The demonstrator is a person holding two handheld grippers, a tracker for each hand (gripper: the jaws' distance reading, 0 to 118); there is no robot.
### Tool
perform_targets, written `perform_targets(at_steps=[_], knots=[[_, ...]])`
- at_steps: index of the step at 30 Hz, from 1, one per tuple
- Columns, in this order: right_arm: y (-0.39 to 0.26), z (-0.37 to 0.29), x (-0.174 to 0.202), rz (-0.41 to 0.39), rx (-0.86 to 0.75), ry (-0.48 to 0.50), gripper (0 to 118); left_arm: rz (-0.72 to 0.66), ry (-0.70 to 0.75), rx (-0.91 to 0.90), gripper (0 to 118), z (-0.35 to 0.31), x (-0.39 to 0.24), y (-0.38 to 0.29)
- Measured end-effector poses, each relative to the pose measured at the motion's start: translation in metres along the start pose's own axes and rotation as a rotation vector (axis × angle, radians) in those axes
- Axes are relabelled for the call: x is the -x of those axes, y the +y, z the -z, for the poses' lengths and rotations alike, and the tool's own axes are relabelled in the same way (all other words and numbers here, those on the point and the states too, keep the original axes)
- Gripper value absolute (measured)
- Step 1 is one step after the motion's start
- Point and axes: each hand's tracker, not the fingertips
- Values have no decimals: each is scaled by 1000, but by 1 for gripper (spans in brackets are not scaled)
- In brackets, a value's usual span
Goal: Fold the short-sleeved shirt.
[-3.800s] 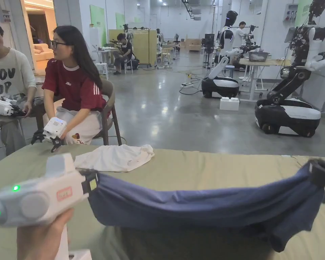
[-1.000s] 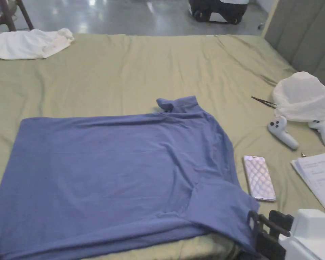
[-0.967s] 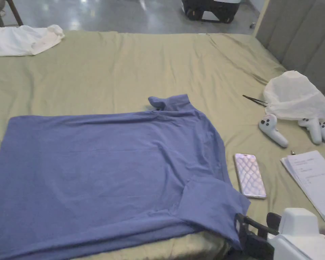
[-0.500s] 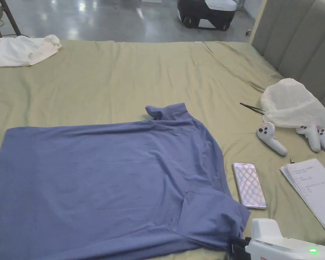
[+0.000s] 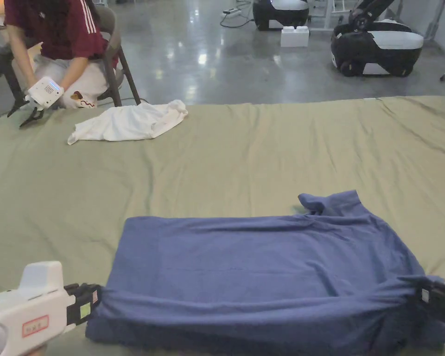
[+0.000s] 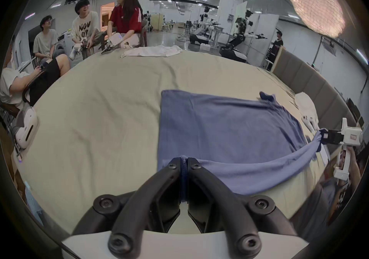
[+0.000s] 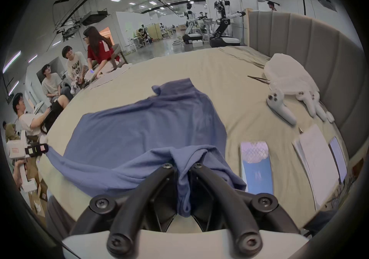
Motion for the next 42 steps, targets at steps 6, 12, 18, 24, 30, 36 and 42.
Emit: perform_targets(at_steps=[6, 12, 18, 24, 30, 36, 42], knots=[[47, 84, -2, -9, 106, -58, 5, -90, 30, 78, 1, 92, 6, 40], [40, 111, -14, 3, 182, -64, 75, -99, 71, 74, 85, 118, 9, 42], [7, 33, 3, -112, -130, 14, 72, -35, 42, -308, 87, 9, -21, 4], [-45, -52, 47, -119, -337, 50, 44, 83, 110, -505, 70, -94, -62, -41], [-75, -88, 80, -155, -373, 54, 0, 155, 123, -510, 0, -140, -86, -69], [-74, -100, 90, -133, -405, 86, 0, 131, 99, -487, 0, -147, -83, -85], [-72, -100, 92, -148, -399, 90, 0, 21, 87, -423, 0, -122, -60, -80]])
